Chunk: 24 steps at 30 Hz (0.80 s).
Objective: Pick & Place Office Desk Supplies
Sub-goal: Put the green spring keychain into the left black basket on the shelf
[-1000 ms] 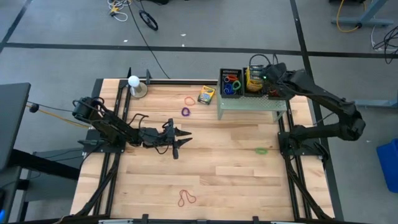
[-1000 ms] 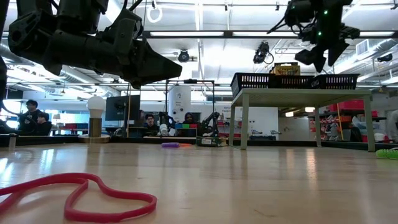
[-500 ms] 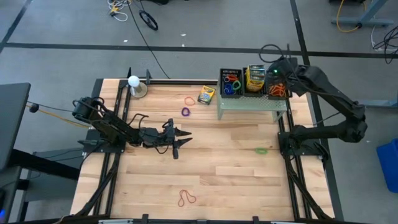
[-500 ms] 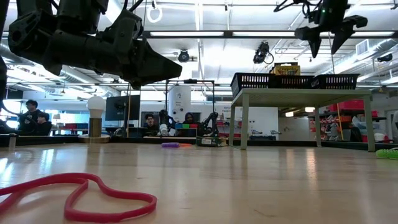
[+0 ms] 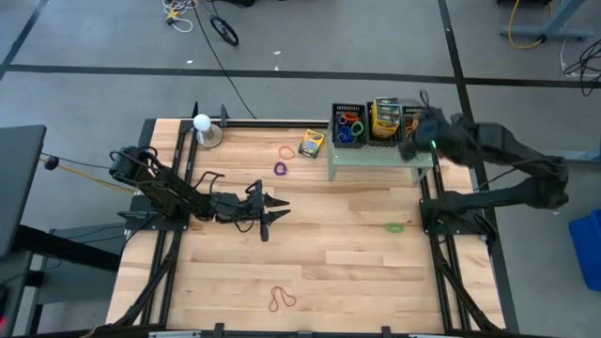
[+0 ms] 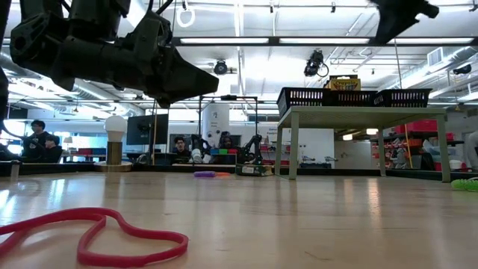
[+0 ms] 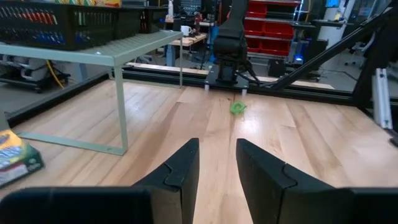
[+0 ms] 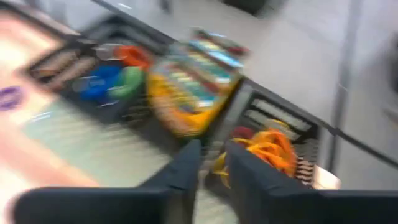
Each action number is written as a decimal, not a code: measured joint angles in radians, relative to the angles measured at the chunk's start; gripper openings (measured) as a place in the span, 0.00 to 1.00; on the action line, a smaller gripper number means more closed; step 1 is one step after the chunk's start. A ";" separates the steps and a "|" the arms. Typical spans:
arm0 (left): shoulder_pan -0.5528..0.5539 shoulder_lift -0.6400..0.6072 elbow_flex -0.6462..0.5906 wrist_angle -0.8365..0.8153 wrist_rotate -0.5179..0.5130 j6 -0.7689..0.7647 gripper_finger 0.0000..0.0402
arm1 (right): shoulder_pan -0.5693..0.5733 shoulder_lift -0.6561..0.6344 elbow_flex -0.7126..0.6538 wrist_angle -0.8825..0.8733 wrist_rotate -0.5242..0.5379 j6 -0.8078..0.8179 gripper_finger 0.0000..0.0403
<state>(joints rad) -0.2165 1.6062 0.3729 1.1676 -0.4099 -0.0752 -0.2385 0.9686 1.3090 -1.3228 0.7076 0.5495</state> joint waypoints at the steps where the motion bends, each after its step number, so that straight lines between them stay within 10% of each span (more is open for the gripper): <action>1: 0.000 0.000 0.000 -0.002 0.009 -0.010 0.28 | 0.065 -0.015 -0.019 0.007 0.014 0.016 0.15; 12: -0.019 0.001 0.091 -0.280 0.022 -0.042 0.18 | 0.646 -0.006 -0.392 0.448 0.107 0.055 0.01; 24: -0.054 0.001 0.215 -0.603 -0.131 -0.160 0.02 | 0.989 0.204 -0.587 0.822 0.187 0.170 0.02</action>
<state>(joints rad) -0.2705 1.6073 0.5880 0.5643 -0.5408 -0.2354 0.7504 1.1725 0.7218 -0.5012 0.8944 0.7193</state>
